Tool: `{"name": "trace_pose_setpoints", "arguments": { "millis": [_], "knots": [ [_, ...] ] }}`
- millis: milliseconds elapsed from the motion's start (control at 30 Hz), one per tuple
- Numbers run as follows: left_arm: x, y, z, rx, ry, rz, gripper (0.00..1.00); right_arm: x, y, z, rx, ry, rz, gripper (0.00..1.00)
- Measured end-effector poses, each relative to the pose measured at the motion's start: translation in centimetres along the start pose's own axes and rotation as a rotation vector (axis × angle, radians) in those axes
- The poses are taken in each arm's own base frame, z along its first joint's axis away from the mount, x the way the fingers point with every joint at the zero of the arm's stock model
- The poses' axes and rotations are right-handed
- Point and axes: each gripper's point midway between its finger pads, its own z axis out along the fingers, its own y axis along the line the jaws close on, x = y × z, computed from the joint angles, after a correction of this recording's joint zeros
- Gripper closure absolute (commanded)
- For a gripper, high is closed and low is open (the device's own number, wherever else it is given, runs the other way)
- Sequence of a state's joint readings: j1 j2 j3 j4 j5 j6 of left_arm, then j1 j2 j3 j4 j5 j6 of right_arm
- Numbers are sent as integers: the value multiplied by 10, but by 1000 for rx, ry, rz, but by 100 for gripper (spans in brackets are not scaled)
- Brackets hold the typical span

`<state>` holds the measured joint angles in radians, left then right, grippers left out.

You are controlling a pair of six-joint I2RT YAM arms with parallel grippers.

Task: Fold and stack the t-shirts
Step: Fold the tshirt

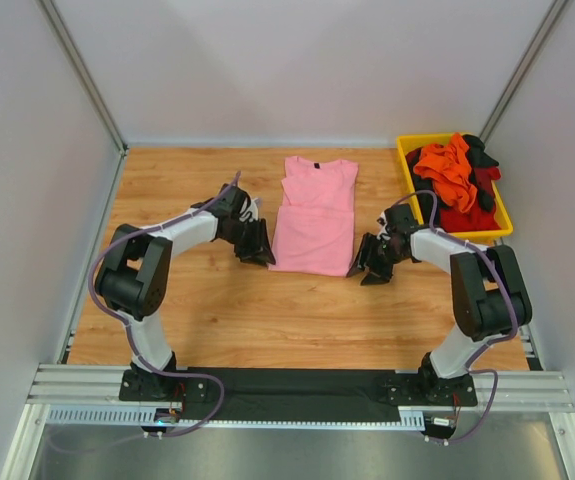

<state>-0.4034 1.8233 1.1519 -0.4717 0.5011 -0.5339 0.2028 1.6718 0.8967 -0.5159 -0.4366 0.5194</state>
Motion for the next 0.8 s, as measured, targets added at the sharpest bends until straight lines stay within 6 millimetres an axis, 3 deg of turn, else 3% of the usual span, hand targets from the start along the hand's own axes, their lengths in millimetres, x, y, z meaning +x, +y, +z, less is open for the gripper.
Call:
{"name": "trace_pose_setpoints", "arguments": {
  "millis": [167, 400, 600, 667, 800],
  "knots": [
    [-7, -3, 2, 24, -20, 12, 58, -4, 5, 2, -27, -19, -18, 49],
    [-1, 9, 14, -6, 11, -11, 58, -8, 8, 5, -43, -27, -23, 50],
    [1, 19, 15, -59, 13, -24, 63, -8, 7, 8, -43, -23, -15, 65],
    [2, 23, 16, -76, 17, -30, 69, -9, 7, 10, -46, -24, -14, 74],
    [5, 27, 19, -83, 34, -40, 95, -10, 6, 14, -53, -27, -12, 90]
  ]
}}
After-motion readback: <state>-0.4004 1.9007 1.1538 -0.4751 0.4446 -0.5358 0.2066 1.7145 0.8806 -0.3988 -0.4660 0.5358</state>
